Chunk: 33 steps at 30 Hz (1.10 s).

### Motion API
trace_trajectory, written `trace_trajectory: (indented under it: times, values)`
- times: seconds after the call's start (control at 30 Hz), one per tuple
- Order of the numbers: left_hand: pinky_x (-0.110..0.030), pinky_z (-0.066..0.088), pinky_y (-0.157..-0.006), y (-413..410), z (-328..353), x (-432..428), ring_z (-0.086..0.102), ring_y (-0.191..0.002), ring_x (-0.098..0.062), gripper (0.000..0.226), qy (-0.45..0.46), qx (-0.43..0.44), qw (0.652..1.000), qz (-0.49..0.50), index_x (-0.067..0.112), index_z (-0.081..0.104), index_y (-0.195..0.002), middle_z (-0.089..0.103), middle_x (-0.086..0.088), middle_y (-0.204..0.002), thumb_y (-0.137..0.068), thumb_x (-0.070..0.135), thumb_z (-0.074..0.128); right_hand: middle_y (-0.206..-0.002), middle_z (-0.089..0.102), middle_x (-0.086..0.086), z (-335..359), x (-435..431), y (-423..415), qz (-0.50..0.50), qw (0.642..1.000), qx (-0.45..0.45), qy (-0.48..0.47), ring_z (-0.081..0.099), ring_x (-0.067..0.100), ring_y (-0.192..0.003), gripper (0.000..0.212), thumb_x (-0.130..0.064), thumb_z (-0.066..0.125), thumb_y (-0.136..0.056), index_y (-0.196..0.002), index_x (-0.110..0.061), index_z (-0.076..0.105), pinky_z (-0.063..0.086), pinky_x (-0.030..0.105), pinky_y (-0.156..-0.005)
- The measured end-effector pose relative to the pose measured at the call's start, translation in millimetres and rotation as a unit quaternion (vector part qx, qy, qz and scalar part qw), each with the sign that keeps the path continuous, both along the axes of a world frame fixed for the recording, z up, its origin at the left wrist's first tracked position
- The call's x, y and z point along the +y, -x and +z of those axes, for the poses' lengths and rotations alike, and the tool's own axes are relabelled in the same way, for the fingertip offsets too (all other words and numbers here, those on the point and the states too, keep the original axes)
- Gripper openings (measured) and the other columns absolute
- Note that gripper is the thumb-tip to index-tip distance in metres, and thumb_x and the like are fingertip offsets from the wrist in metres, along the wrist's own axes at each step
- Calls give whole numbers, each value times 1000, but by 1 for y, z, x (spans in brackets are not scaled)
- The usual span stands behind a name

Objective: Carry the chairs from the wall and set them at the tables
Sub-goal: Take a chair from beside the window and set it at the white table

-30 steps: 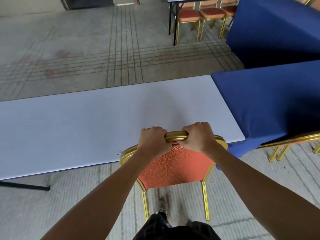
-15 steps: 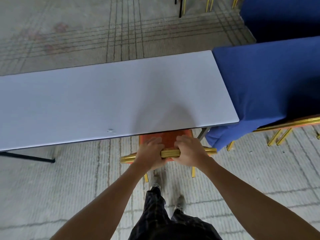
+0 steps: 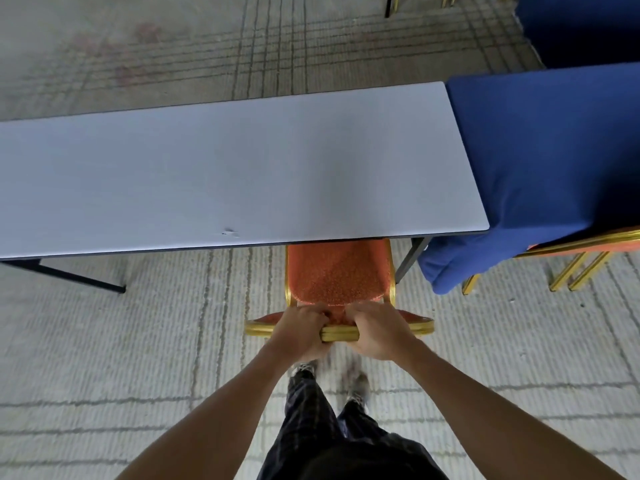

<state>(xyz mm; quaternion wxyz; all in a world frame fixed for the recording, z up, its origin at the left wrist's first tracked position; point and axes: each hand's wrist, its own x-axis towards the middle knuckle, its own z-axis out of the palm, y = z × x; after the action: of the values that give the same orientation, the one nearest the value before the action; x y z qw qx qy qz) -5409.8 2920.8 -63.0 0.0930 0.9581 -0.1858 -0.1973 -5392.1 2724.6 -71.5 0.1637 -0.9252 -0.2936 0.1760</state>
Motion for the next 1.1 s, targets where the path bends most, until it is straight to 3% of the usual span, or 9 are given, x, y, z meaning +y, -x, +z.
trace_trajectory:
  times: [0.13,0.3,0.5,0.63,0.8,0.9,0.97,1.0,1.1]
  values:
    - [-33,50,-91,20,-12,-2,65,-101,-12,33,35,14,999,21,29,76,-102,62,17,-128,-81,45,57,-82,67,-8,-16,-4,16,-5,1000,-16,-5,63,15,-80,29,-55,54,-79,-87,-28,61,50,33,-70]
    - [-29,48,-90,11,-5,-1,65,-100,-11,37,56,9,998,27,29,76,-97,62,20,-128,-79,44,48,-82,68,-6,-18,-2,7,17,999,-30,0,64,15,-77,27,-52,56,-80,-90,-26,62,51,32,-70]
    - [-29,55,-75,8,-10,1,66,-81,-5,37,103,-3,993,61,26,76,-81,69,22,-109,-75,43,43,-73,66,-7,-26,-4,-1,23,998,-44,-38,63,13,-66,29,-52,48,-83,-84,-26,59,51,31,-62]
    - [-27,56,-70,-9,-14,7,65,-72,-3,23,116,-5,991,73,29,76,-87,71,22,-99,-77,35,56,-79,69,-7,-30,1,-18,24,996,-67,-45,65,13,-70,36,-56,46,-83,-90,-25,63,51,32,-65]
    - [-11,46,-67,-48,-13,12,53,-56,7,9,131,1,987,90,30,74,-83,60,28,-72,-78,23,71,-69,67,-9,-30,7,-55,8,995,-87,-50,61,11,-58,40,-57,40,-83,-87,-27,65,47,27,-59]
    - [-27,57,-78,-75,-24,13,64,-85,-4,16,126,-24,990,61,29,76,-90,66,18,-107,-77,29,67,-67,65,-8,-30,7,-79,0,994,-91,-55,60,11,-56,38,-56,39,-85,-86,-27,63,43,25,-55]
    - [-30,54,-84,-97,-30,16,55,-116,-12,26,121,-51,990,57,29,78,-97,54,9,-132,-73,31,68,-70,67,-7,-34,9,-98,-9,995,-92,-35,64,14,-60,39,-57,39,-85,-86,-26,63,50,28,-59]
    - [-31,52,-84,-108,-31,13,50,-122,-14,28,126,-65,988,60,30,77,-98,48,8,-137,-72,31,69,-72,68,-6,-36,9,-109,-15,995,-92,-25,65,16,-63,40,-58,40,-84,-85,-25,63,53,31,-61]
    - [-36,55,-77,-126,-32,4,52,-116,-15,30,137,-95,983,70,29,76,-100,48,9,-132,-71,29,70,-75,69,-4,-45,2,-134,-13,995,-100,-24,67,20,-69,39,-56,44,-84,-85,-23,64,54,34,-63]
